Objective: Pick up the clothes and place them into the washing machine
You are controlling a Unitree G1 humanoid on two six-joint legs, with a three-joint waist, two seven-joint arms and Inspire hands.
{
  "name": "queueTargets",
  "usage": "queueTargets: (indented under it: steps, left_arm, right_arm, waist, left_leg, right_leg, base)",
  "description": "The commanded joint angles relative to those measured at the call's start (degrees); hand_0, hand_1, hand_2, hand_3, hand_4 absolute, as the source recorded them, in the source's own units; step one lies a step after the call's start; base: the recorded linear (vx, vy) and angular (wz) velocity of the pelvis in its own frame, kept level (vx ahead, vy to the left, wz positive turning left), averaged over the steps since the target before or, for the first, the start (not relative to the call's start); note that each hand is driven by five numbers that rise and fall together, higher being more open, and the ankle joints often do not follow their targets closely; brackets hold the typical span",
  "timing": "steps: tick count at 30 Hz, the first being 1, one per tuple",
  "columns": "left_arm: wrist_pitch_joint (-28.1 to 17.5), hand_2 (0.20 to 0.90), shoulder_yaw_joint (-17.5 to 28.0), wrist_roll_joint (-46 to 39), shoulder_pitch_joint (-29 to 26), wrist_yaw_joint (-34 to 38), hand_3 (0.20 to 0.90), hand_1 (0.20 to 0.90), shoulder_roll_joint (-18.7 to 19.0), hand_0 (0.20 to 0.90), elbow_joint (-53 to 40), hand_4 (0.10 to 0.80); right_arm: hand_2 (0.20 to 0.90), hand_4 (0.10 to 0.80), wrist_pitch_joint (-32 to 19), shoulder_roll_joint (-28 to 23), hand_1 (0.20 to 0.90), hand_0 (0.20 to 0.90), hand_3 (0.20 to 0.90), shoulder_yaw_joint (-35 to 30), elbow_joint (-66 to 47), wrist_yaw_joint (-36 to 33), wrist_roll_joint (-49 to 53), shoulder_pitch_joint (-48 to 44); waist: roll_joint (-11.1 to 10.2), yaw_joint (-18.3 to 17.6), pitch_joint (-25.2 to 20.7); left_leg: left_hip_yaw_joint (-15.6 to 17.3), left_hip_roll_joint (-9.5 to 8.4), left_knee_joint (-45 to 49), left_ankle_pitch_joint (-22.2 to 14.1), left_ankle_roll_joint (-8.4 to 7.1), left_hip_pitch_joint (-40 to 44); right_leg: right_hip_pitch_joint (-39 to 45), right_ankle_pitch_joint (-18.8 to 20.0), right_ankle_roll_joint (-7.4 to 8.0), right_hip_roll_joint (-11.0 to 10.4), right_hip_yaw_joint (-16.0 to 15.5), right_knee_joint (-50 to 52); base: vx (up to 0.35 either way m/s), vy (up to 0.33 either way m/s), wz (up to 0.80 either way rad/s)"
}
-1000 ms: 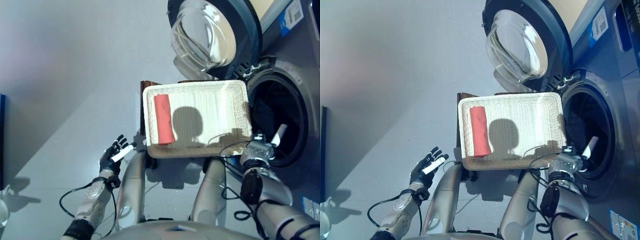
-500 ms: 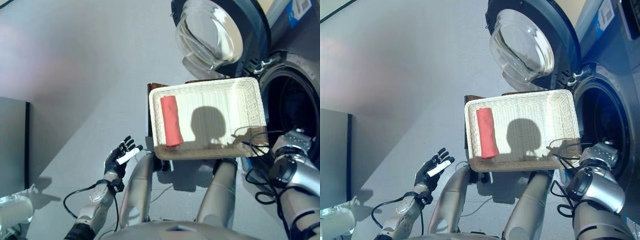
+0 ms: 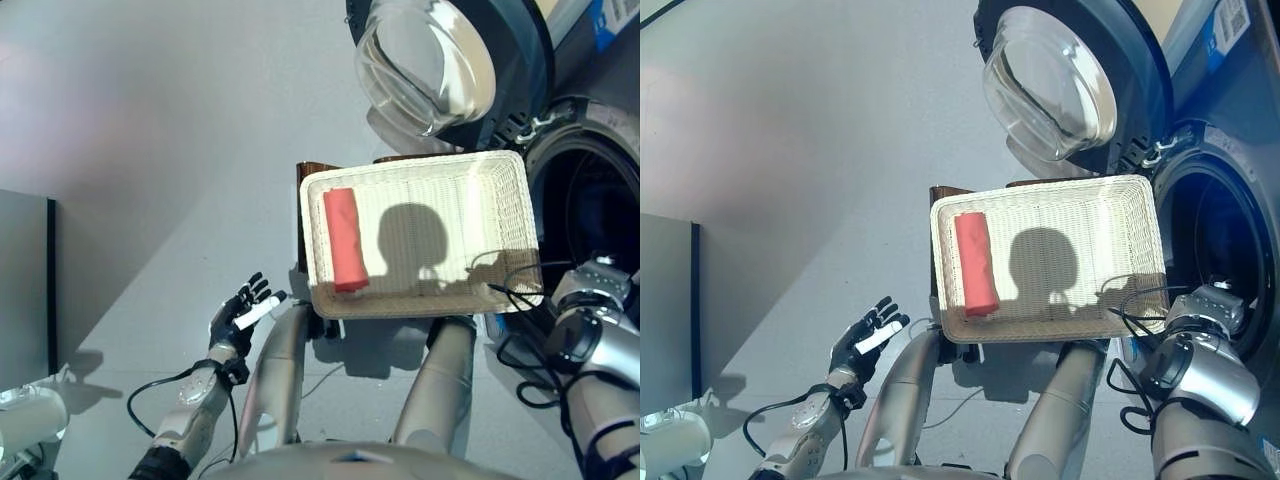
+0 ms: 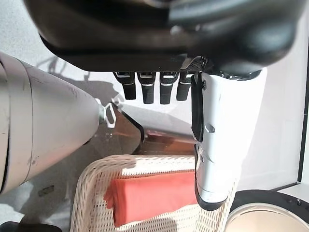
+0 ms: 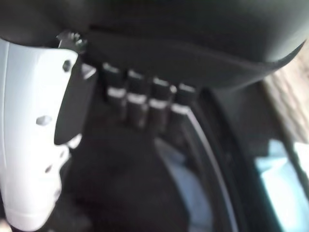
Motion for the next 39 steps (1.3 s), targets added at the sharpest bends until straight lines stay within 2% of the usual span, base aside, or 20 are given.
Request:
queueTargets:
  steps: [1, 13, 14, 17, 19, 23, 27, 33, 36, 39]
  left_arm:
    - [-3.7, 0.9, 2.5, -0.3, 1.9, 0.0, 0.9, 0.9, 3.2, 0.9, -2.4, 0.8]
    - [-4.1, 0.9, 3.9, -1.0, 2.5, -0.7, 0.9, 0.9, 3.6, 0.9, -2.7, 0.8]
    - [-4.4, 0.9, 4.2, -0.8, 2.4, -0.9, 0.9, 0.9, 4.0, 0.9, -2.9, 0.8]
    - [-4.5, 0.9, 4.6, -0.5, 2.6, -0.9, 0.9, 0.9, 4.0, 0.9, -3.1, 0.8]
    - [-4.6, 0.9, 5.5, -0.4, 2.8, -1.0, 0.9, 0.9, 3.8, 0.9, -3.1, 0.8]
    - [-4.7, 0.9, 6.1, 0.2, 2.6, -1.0, 0.9, 0.9, 2.6, 0.9, -2.4, 0.8]
    - [-4.8, 0.9, 6.8, 1.6, 1.7, -1.3, 0.9, 0.9, 0.4, 0.9, 1.3, 0.8]
    - [-5.0, 0.9, 9.3, 2.7, 1.2, -0.7, 0.9, 0.9, -2.4, 0.9, 3.8, 0.8]
    - [-5.0, 0.9, 10.0, 3.3, 1.2, -1.1, 0.9, 0.9, -2.9, 0.9, 3.9, 0.8]
    - [-4.8, 0.9, 10.9, 4.6, 2.0, -1.9, 0.9, 0.9, -3.3, 0.9, 4.1, 0.8]
  right_arm:
    - [0.9, 0.8, -3.8, -2.4, 0.9, 0.9, 0.9, 2.8, -1.5, 2.7, -2.9, 4.0]
    - [0.9, 0.8, -3.3, 4.4, 0.9, 0.9, 0.9, 5.7, -3.4, 3.8, -5.0, 3.7]
    - [0.9, 0.8, -1.2, 5.1, 0.9, 0.9, 0.9, 8.9, -2.5, 3.8, -8.9, 3.5]
    - [0.9, 0.8, -0.2, 7.1, 0.9, 0.9, 0.9, 10.9, -3.3, 4.6, -10.4, 3.7]
    - [0.9, 0.8, 0.3, 9.7, 0.9, 0.9, 0.9, 12.9, -4.3, 5.7, -11.9, 4.5]
    - [0.9, 0.8, 1.7, 13.4, 0.9, 0.9, 0.9, 15.8, -4.3, 6.3, -15.5, 6.9]
    - [0.9, 0.8, 5.2, 18.4, 0.9, 0.9, 0.9, 20.3, -3.0, 7.2, -23.1, 12.9]
    - [0.9, 0.8, 5.9, 25.0, 0.9, 0.9, 0.9, 22.4, -4.8, 9.6, -25.4, 21.0]
    - [0.9, 0.8, 7.0, 26.4, 0.9, 0.9, 0.9, 23.8, -4.2, 11.4, -26.3, 23.2]
    - [0.9, 0.8, 11.0, 26.6, 0.9, 0.9, 0.9, 29.7, -1.9, 10.8, -39.2, 24.7]
  waist:
    - [-2.3, -0.8, -3.1]
    - [-5.5, 0.6, -3.6]
    - [-6.3, 1.3, -4.0]
    - [-7.1, 1.4, -4.0]
    - [-8.3, 1.7, -4.4]
    - [-9.7, 2.0, -5.5]
    - [-10.9, 1.8, -6.9]
    - [-12.0, 0.7, -8.4]
    - [-12.4, 0.6, -8.8]
    - [-12.8, 1.5, -9.6]
  left_leg:
    - [-7.5, 4.33, -8.2, 4.5, -8.73, 4.3]
    - [-8.1, 2.28, -17.5, 8.3, -9.05, 9.7]
    - [-8.1, 2.23, -19.6, 9.3, -9.21, 10.9]
    - [-8.2, 2.08, -22.2, 10.3, -9.16, 12.7]
    - [-8.1, 2.07, -25.8, 12.5, -9.31, 14.7]
    - [-8.2, 2.93, -30.4, 14.6, -9.69, 17.9]
    - [-8.4, 4.26, -35.7, 16.9, -10.55, 22.9]
    - [-8.7, 6.02, -38.5, 17.3, -10.93, 28.9]
    - [-8.8, 6.34, -38.5, 17.0, -10.97, 30.5]
    - [-8.8, 6.63, -38.5, 16.5, -10.97, 32.6]
  right_leg:
    - [4.2, 5.1, -2.59, -0.6, -0.5, -5.8]
    - [14.3, 11.4, -1.15, -2.0, -5.5, -18.9]
    - [16.1, 12.7, -0.89, -2.1, -6.3, -21.4]
    - [18.0, 14.2, -0.6, -2.1, -7.1, -24.1]
    - [20.5, 16.3, -0.42, -2.2, -8.5, -27.8]
    - [23.9, 17.9, 0.19, -1.6, -10.4, -31.5]
    - [28.3, 19.2, 0.57, -0.9, -12.6, -35.0]
    - [33.1, 18.7, 0.69, 0.1, -14.1, -35.7]
    - [34.7, 18.2, 0.64, 0.5, -14.3, -35.8]
    - [37.5, 17.4, 0.6, 1.2, -15.2, -36.6]
  base:
    - [0.011, 0.01, 0.04]
    - [0.033, -0.01, 0.1]
    - [0.039, -0.032, 0.13]
    - [0.043, -0.031, 0.1]
    - [0.044, -0.048, -0.03]
    - [0.063, -0.034, 0.03]
    - [0.1, -0.039, 0.01]
    - [0.115, -0.02, 0.08]
    - [0.091, -0.011, -0.04]
    - [0.095, -0.027, -0.03]
